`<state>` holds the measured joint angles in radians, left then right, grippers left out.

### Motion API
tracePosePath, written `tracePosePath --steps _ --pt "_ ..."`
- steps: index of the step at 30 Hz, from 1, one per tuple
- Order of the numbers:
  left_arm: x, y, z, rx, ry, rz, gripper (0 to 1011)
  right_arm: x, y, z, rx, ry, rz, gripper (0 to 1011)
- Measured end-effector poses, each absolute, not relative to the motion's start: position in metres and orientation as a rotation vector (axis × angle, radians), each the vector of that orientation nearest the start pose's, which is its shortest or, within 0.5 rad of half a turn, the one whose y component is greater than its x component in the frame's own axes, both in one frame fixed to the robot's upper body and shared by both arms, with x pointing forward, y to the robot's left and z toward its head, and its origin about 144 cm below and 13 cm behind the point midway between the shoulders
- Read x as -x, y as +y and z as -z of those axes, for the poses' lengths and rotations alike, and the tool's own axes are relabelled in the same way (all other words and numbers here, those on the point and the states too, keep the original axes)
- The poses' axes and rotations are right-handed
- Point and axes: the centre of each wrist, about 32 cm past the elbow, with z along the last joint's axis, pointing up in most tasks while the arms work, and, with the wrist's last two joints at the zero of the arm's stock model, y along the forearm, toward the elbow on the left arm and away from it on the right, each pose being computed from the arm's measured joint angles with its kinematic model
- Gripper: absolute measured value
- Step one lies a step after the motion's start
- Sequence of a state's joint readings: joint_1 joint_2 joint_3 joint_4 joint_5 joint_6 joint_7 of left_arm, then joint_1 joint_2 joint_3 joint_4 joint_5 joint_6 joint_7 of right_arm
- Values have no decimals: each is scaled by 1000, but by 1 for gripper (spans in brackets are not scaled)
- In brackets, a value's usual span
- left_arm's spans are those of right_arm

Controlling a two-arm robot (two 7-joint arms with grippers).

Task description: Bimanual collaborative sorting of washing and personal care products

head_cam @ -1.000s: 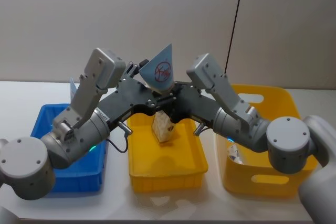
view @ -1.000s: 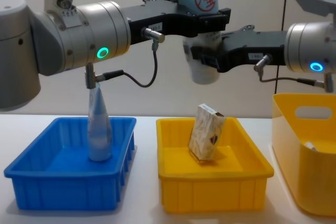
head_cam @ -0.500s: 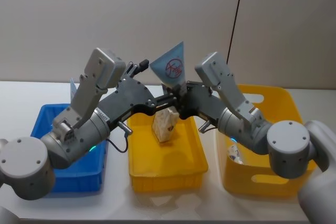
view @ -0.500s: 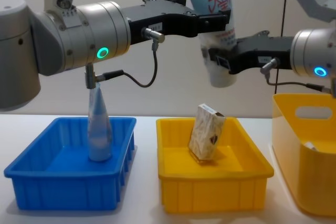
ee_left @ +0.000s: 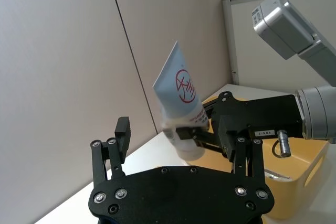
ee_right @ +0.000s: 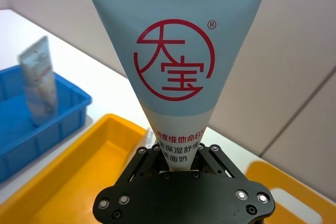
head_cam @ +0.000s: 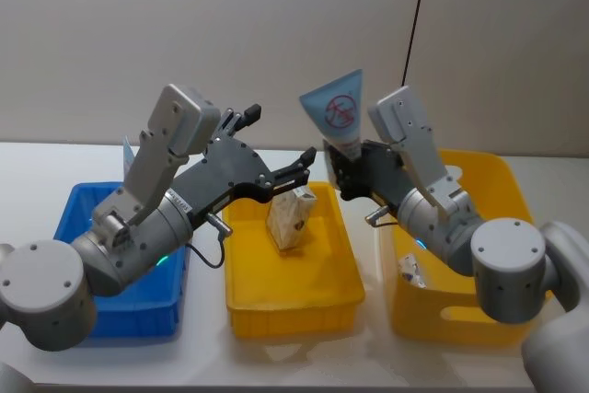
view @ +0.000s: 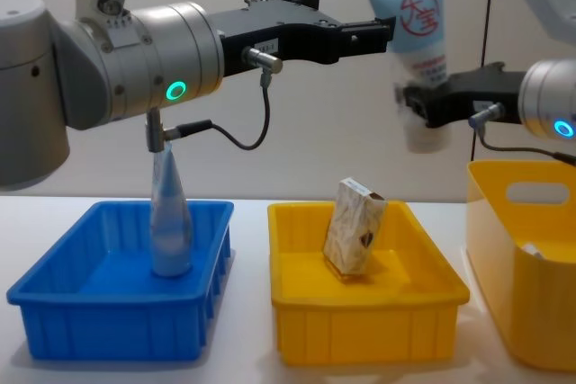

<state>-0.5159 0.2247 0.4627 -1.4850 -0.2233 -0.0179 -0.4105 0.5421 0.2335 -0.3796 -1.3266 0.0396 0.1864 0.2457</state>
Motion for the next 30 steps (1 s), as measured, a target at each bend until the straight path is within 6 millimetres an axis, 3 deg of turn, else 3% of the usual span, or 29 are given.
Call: tracePosePath --steps 30 --pt "-558 158 -1281 81 -360 -732 1001 -568 -223 -1227 331 -32 1539 168"
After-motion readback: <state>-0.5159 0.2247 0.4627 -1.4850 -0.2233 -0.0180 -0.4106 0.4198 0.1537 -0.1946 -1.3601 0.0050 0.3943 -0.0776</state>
